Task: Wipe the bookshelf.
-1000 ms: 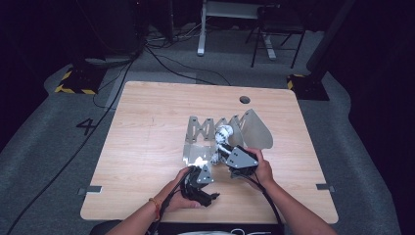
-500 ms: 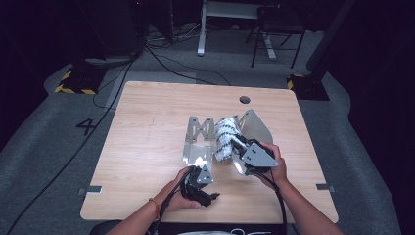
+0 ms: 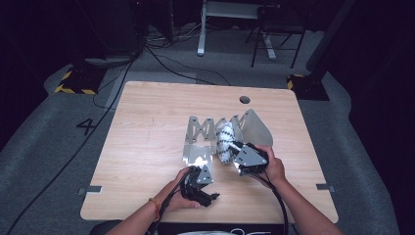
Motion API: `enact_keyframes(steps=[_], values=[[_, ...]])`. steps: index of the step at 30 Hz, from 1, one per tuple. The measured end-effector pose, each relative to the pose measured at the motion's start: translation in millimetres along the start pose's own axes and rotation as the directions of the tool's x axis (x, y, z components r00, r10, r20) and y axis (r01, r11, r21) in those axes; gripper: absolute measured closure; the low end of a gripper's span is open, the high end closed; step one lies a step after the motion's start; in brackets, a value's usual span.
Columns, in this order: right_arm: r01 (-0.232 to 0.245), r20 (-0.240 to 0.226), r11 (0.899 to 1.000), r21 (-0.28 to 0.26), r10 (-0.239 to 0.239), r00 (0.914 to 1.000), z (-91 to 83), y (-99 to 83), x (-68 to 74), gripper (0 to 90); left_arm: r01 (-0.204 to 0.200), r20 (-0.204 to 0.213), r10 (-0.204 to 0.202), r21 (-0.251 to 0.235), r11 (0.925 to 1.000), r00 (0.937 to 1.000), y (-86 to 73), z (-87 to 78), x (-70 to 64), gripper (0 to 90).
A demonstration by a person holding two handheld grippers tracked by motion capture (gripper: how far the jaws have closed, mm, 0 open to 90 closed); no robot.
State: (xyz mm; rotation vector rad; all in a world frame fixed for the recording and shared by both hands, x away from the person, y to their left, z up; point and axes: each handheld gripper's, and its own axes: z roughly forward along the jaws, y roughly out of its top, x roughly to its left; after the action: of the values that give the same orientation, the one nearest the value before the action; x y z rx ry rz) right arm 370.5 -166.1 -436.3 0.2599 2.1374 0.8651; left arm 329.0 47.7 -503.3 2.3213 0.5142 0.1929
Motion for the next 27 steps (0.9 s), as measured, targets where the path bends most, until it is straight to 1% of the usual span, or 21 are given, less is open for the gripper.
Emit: enact_keyframes(steps=[6, 9, 12, 18, 23, 24, 27], values=[[0.015, -0.023, 0.999, 0.05, -0.014, 0.9996, 9.9, -4.8, 6.8, 77.2, 0.0, -0.002, 0.0, 0.003, 1.0, 1.0, -0.1, -0.3, -0.2, 19.6], [0.018, -0.019, 0.998, 0.056, -0.017, 0.9997, 11.1, -5.7, 7.3, 77.2, 0.0, -0.002, 0.0, 0.003, 1.0, 1.0, -0.2, -0.4, -0.3, 19.6], [0.027, 0.009, 0.999, 0.038, -0.027, 0.9996, 4.8, -2.0, 5.1, 77.2, 0.002, -0.002, -0.002, 0.006, 1.0, 1.0, -0.2, -0.6, -0.4, 19.6], [0.008, 0.067, 1.0, -0.025, -0.006, 0.9977, -14.5, 6.4, -6.1, 77.2, 0.001, -0.001, -0.001, 0.002, 1.0, 1.0, -0.2, -0.3, -0.4, 19.6], [0.002, 0.122, 0.997, -0.077, 0.007, 0.9925, -31.4, 12.6, -15.8, 77.2, 0.001, -0.002, -0.001, 0.006, 1.0, 1.0, -0.2, -0.6, -0.4, 19.6], [0.001, 0.135, 0.996, -0.088, 0.011, 0.9907, -35.0, 13.6, -18.3, 77.1, -0.001, 0.003, 0.001, -0.001, 1.0, 1.0, -0.1, -0.1, -0.4, 19.6], [-0.003, 0.158, 0.995, -0.101, 0.019, 0.9872, -41.0, 14.7, -22.9, 77.1, 0.002, -0.002, -0.002, 0.006, 1.0, 1.0, -0.2, -0.6, -0.4, 19.6]])
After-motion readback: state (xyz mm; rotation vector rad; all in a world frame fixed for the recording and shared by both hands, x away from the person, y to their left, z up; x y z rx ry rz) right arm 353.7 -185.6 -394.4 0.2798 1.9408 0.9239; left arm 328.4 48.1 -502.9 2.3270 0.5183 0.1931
